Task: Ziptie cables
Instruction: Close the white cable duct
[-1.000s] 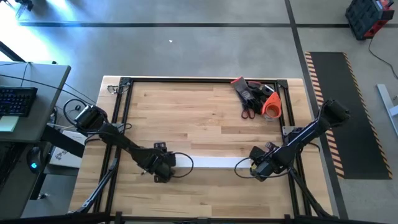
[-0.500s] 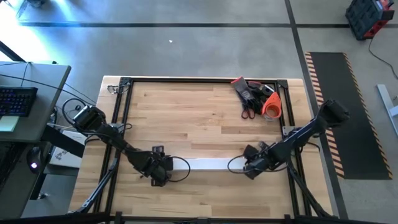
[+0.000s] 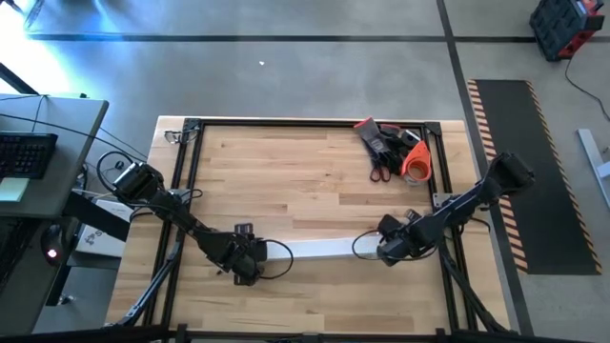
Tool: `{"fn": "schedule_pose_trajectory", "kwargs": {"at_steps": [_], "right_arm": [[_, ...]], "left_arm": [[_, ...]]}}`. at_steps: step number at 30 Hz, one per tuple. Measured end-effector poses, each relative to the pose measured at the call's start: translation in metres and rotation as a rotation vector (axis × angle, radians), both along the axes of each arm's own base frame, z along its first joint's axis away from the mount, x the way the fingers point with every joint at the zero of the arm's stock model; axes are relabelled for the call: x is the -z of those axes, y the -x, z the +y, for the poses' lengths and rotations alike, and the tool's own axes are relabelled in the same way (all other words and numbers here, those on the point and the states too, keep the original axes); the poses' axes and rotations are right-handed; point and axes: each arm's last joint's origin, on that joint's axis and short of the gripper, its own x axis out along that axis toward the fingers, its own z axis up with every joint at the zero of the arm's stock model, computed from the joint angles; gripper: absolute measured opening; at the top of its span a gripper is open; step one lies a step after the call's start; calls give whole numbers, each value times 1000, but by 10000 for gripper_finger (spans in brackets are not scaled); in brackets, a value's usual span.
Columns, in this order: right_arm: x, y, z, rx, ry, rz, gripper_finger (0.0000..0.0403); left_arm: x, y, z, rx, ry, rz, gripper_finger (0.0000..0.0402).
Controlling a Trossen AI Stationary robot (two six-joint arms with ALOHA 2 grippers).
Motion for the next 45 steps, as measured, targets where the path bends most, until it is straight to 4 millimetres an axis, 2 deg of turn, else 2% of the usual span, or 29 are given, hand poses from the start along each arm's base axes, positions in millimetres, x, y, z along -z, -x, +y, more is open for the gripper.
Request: {"fn": "schedule_pose_trajectory", "kwargs": {"at_steps": [4,10,12,15,20,23,36,42,45], "right_arm": [[0,3,4,-7,-9,4,0],[0,1,7,-15,-34,-22,0],[0,0,8,-22,-41,-35,0],[0,-2,10,-49,-51,-53,0],[0,-4,11,-59,-63,-73,0],[0,-4,11,-62,-63,-72,0],[0,-8,12,-85,-52,-124,0],[-2,-33,13,-181,-74,-300,0],[0,-39,13,-239,-100,-314,0]], "left_arm": [[0,0,0,19,21,15,232],[0,-3,6,-28,53,34,288],[0,-3,6,-37,61,37,295],[0,-3,7,-43,64,36,282],[-2,-4,7,-48,66,19,222],[-5,-4,7,-49,69,-3,205],[-3,-2,8,-65,85,-31,216],[-4,-8,5,-57,99,-100,215],[-4,-9,5,-51,104,-108,215]]}}
